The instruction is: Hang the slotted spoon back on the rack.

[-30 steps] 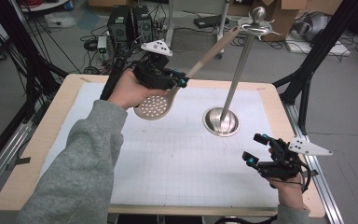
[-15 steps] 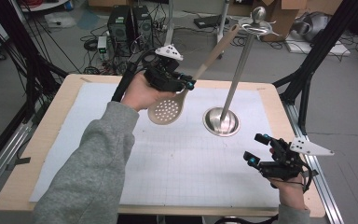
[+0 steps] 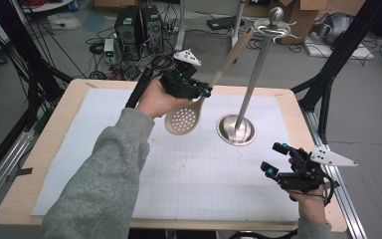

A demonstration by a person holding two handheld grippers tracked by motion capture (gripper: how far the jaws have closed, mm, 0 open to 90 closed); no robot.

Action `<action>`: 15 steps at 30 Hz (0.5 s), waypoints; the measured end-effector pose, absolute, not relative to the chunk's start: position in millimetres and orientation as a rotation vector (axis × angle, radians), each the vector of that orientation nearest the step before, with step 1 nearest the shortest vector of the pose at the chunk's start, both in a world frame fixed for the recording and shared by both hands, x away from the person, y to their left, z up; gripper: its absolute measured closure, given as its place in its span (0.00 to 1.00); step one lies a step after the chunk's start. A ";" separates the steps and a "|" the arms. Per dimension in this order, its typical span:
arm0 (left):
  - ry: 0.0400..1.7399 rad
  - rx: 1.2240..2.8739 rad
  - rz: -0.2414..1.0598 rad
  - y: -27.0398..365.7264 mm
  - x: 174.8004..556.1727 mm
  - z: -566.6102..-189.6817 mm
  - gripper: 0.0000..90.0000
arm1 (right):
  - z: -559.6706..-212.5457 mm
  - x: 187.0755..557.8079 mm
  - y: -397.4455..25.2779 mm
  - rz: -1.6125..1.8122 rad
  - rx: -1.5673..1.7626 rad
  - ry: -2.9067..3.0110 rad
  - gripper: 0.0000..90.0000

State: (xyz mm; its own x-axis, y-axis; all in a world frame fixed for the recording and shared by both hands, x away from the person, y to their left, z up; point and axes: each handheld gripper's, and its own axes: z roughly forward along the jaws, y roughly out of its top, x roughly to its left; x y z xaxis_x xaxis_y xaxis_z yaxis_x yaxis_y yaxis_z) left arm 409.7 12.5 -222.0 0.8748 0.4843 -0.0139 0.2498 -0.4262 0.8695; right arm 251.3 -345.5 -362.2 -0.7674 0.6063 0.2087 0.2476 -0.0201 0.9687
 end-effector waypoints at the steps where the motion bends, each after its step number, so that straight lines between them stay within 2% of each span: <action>1: 0.532 2.037 0.288 11.9 410.0 -222.3 0.87 | -362.1 251.3 -345.6 1.858 0.900 1.982 0.11; 15: 0.540 2.040 0.276 0.6 413.3 -228.9 0.87 | -362.3 251.4 -347.0 1.864 0.896 1.974 0.11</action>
State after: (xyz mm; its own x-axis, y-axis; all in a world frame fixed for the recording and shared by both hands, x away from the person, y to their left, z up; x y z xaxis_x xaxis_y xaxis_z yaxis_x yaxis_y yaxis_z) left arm 413.3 0.6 -228.9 0.8759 0.4818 -0.0250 0.2617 -0.4309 0.8636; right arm 251.4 -347.0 -362.3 -0.7680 0.6056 0.2082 0.2425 -0.0258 0.9698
